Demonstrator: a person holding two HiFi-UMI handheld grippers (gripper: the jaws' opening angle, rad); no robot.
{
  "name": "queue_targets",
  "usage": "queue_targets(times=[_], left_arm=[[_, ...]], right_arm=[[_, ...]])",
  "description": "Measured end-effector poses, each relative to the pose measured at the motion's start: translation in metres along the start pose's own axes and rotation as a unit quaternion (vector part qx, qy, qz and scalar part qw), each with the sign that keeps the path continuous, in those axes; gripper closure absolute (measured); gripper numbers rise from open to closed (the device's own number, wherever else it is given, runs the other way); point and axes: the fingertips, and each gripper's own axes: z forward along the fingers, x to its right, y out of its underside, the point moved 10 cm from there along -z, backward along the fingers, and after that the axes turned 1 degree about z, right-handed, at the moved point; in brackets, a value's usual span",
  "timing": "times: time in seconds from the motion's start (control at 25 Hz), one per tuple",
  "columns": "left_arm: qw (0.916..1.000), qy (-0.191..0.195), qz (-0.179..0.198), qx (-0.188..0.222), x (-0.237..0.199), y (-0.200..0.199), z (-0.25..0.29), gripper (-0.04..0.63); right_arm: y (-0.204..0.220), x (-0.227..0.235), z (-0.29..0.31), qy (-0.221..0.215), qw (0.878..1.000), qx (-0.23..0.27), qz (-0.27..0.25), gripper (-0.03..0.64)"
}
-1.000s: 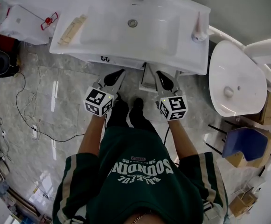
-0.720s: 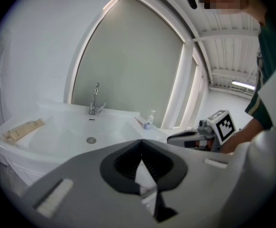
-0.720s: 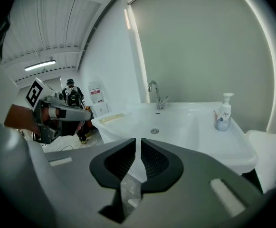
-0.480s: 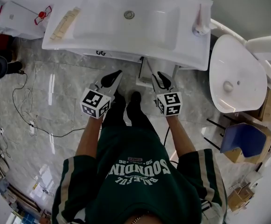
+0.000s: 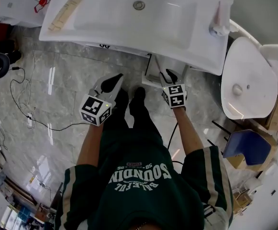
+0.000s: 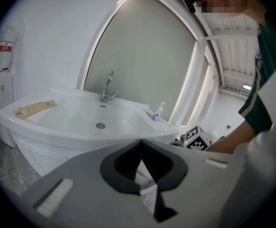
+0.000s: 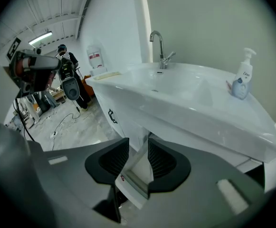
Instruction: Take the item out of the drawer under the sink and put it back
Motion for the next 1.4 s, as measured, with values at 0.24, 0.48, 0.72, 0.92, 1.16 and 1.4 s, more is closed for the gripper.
queue_targets(times=[0.24,0.48,0.72,0.92,1.16,1.4], left_arm=[[0.9998,-0.012,-0.013,-0.011,-0.007,0.019,0.002,0.545],[0.9989,-0.026,-0.034,-0.015,-0.009,0.035,-0.003,0.545],[0.9969,-0.048,-0.053,-0.030,-0.024,0.053,-0.015,0.545],[0.9946,-0.064,-0.067,-0.046,-0.032,0.066,-0.021,0.545],[0.9933,-0.072,-0.076,-0.049,-0.036,0.071,-0.019,0.545],[0.9928,-0.072,-0.080,-0.052,-0.035,0.072,-0.019,0.545]], right_arm=[[0.024,0.013,0.055,-0.005,0.998,-0.054,-0.013,0.511],[0.050,0.024,0.116,-0.007,0.992,-0.122,-0.031,0.495],[0.067,0.033,0.162,0.004,0.979,-0.192,-0.073,0.492],[0.085,0.034,0.193,0.008,0.969,-0.232,-0.081,0.493],[0.103,0.044,0.209,0.018,0.965,-0.258,-0.047,0.494],[0.106,0.043,0.213,0.049,0.957,-0.273,-0.090,0.546]])
